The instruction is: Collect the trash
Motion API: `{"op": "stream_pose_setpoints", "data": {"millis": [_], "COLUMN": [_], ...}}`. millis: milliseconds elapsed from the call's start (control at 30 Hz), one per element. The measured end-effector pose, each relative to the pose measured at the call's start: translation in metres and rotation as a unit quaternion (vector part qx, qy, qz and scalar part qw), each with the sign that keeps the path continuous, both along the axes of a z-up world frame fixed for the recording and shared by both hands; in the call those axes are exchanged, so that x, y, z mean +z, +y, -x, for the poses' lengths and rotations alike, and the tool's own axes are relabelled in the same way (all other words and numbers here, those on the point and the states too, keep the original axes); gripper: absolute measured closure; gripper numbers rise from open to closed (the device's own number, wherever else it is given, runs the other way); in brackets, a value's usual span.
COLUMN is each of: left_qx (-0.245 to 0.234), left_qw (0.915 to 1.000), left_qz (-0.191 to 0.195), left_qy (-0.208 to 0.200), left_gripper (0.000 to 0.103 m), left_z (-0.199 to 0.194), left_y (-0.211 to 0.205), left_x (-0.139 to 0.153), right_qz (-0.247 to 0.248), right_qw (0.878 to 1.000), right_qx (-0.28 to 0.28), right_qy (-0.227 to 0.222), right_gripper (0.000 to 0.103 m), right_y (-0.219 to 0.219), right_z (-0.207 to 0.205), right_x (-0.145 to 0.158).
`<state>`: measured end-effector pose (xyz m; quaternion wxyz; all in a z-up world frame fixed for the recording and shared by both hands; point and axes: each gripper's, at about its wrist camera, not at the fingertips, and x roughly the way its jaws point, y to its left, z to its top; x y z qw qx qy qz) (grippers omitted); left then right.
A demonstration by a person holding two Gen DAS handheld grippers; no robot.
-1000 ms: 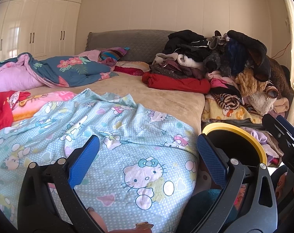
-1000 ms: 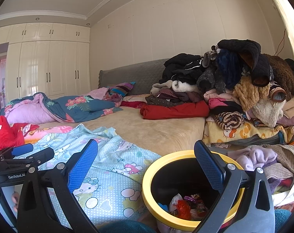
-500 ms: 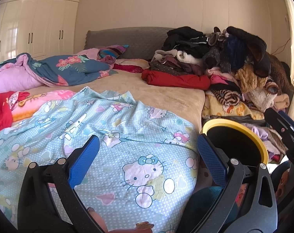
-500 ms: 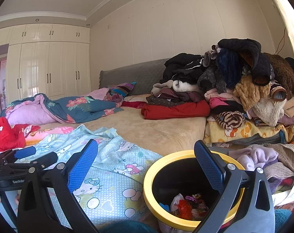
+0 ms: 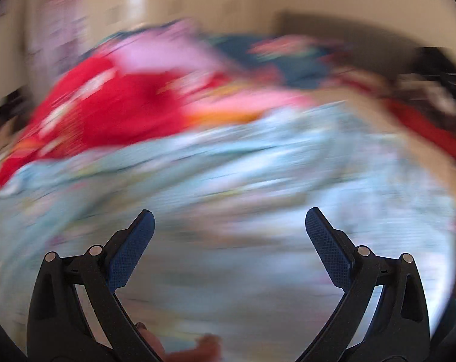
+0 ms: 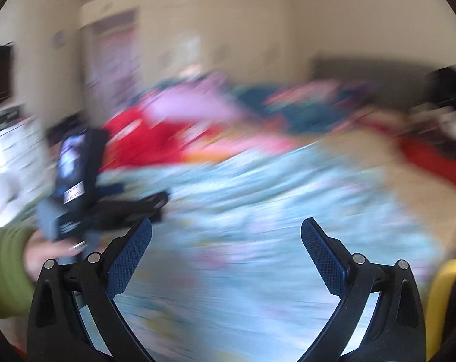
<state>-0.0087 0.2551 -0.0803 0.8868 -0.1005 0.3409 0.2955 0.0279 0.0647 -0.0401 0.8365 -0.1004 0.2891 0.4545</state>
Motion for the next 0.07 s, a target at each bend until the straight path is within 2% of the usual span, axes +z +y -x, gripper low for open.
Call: {"op": "stream_pose_setpoints", "data": {"millis": [33, 67], "left_qx": [0.023, 0.043], "left_qw": [0.9997, 0.9989], "left_qz": [0.001, 0.007], "left_qy": [0.010, 0.016], "left_gripper": [0.011, 0.011], "left_z": [0.007, 0.016], "left_y": [0.023, 0.046], "left_x": [-0.008, -0.018], "right_qz": [0.023, 0.023], "right_qw": [0.999, 0.999], "right_qx": [0.031, 0.031], "right_qy": [0.020, 0.020], "right_gripper": [0.006, 0.006], "right_y": [0.033, 0.033], "right_z": [0.002, 0.002], "right_x": [-0.015, -0.015]}}
